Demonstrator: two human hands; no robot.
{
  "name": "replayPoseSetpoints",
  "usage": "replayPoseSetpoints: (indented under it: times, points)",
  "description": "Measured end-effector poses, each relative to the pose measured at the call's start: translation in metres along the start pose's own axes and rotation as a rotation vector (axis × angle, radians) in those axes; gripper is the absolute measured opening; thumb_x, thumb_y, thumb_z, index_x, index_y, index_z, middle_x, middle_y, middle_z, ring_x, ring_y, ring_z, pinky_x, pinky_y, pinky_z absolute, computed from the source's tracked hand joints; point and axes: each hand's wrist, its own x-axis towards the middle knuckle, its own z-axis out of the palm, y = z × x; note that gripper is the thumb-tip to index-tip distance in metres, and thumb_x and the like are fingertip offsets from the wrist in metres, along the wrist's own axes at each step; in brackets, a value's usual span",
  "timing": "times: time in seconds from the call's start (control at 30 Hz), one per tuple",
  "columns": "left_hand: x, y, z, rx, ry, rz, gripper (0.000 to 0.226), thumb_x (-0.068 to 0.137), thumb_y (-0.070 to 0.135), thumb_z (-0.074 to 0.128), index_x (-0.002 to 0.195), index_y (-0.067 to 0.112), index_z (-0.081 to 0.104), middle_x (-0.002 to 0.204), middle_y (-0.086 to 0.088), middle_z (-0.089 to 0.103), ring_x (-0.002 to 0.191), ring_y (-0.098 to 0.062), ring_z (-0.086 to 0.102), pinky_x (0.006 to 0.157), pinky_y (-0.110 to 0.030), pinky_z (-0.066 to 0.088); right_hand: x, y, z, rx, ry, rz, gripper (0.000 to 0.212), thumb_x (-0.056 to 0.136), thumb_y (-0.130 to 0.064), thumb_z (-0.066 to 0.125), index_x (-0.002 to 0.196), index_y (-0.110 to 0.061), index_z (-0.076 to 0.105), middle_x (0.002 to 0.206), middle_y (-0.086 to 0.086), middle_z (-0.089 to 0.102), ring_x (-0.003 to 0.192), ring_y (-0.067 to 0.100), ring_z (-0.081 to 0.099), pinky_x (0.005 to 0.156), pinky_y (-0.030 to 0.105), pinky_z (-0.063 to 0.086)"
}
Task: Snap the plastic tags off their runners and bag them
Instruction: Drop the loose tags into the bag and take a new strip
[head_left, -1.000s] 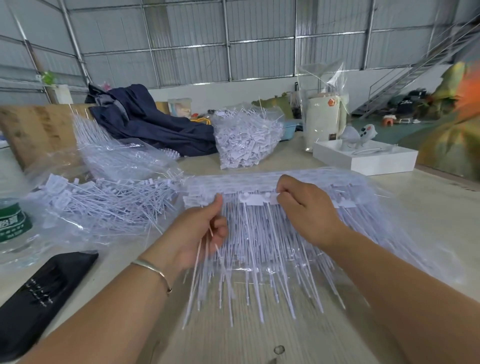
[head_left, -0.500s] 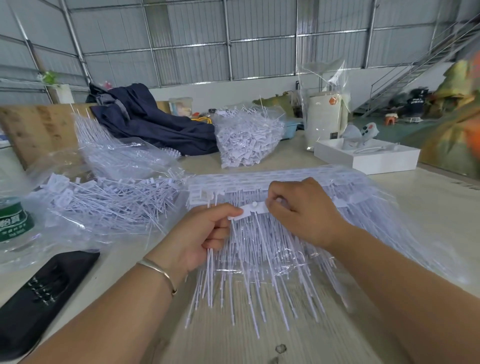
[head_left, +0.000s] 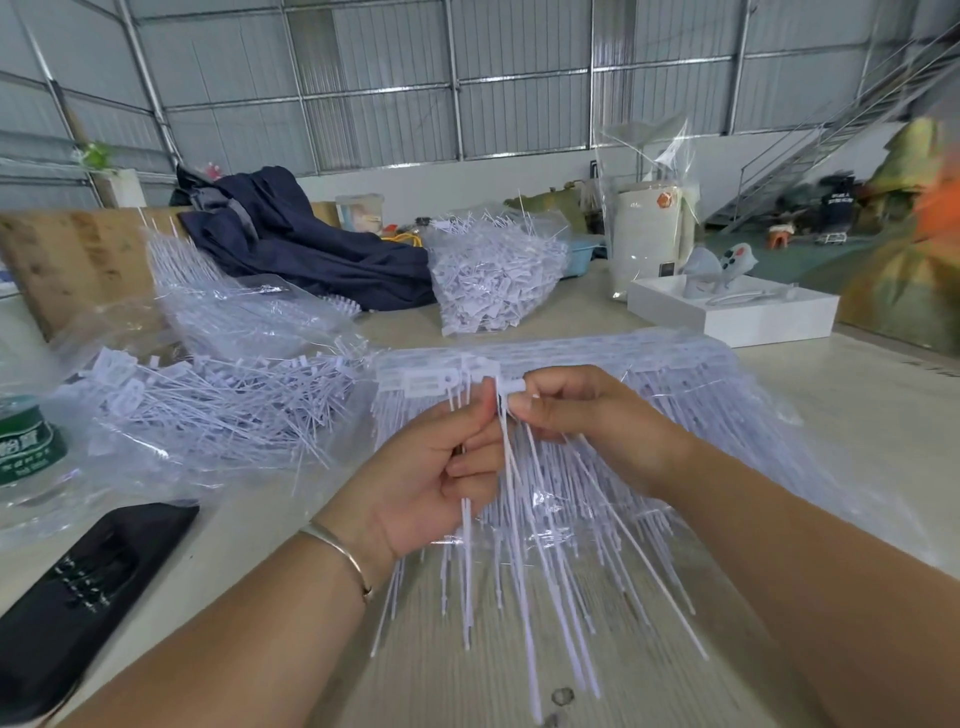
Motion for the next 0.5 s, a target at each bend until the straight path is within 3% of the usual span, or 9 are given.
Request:
replayPoseSetpoints:
  times: [0.17,0.27,0.33,0.4,0.5]
  points:
    - [-0.001,0.001,-0.004,0.167,0.151,-0.001,0.043,0.072,0.038,0.074,0.1,0.013,0.053,0.073,0.004,0.049,0.045,-0.001,0.028,0.035,-0.012,0.015,-0.002,0.002,-0.007,-0.061,0.046,0.022,0.053,0.077,-0.037,0.072,0.069,0.008,0.045,0.06,0.004,0.035,0.059,0.011,0.038,0.062,0.02,0.029]
    - [-0.001,0.006,-0.006,0.138,0.164,0.005,0.022,0.075,0.034,0.072,0.078,0.018,0.057,0.063,0.007,0.051,0.039,-0.001,0.028,0.032,-0.012,0.016,0.001,0.002,-0.012,-0.027,0.275,-0.06,0.057,0.07,-0.038,0.08,0.064,0.005,0.044,0.058,0.003,0.029,0.054,0.011,0.029,0.055,0.021,0.027]
    - [-0.001,0.008,-0.007,0.134,0.186,-0.001,0.02,0.075,0.032,0.071,0.066,0.021,0.058,0.054,0.008,0.045,0.036,-0.002,0.028,0.033,-0.014,0.013,0.002,0.002,-0.014,-0.035,0.396,-0.113,0.052,0.07,-0.033,0.081,0.06,0.003,0.044,0.055,-0.001,0.03,0.051,0.01,0.027,0.051,0.018,0.026]
    - [0.0,0.007,-0.008,0.155,0.225,-0.007,0.02,0.074,0.031,0.072,0.067,0.02,0.057,0.051,0.008,0.042,0.036,-0.002,0.027,0.033,-0.014,0.014,0.002,0.005,-0.012,-0.146,0.436,-0.15,0.048,0.076,-0.027,0.08,0.06,0.004,0.046,0.05,-0.009,0.031,0.045,0.004,0.028,0.047,0.015,0.026]
    - [0.002,0.005,-0.011,0.194,0.291,-0.009,0.019,0.071,0.028,0.075,0.074,0.018,0.058,0.052,0.006,0.041,0.037,-0.003,0.027,0.032,-0.015,0.017,0.002,0.014,-0.009,-0.414,0.457,-0.144,0.045,0.082,-0.038,0.075,0.061,-0.002,0.056,0.049,-0.008,0.035,0.044,0.006,0.032,0.049,0.019,0.026]
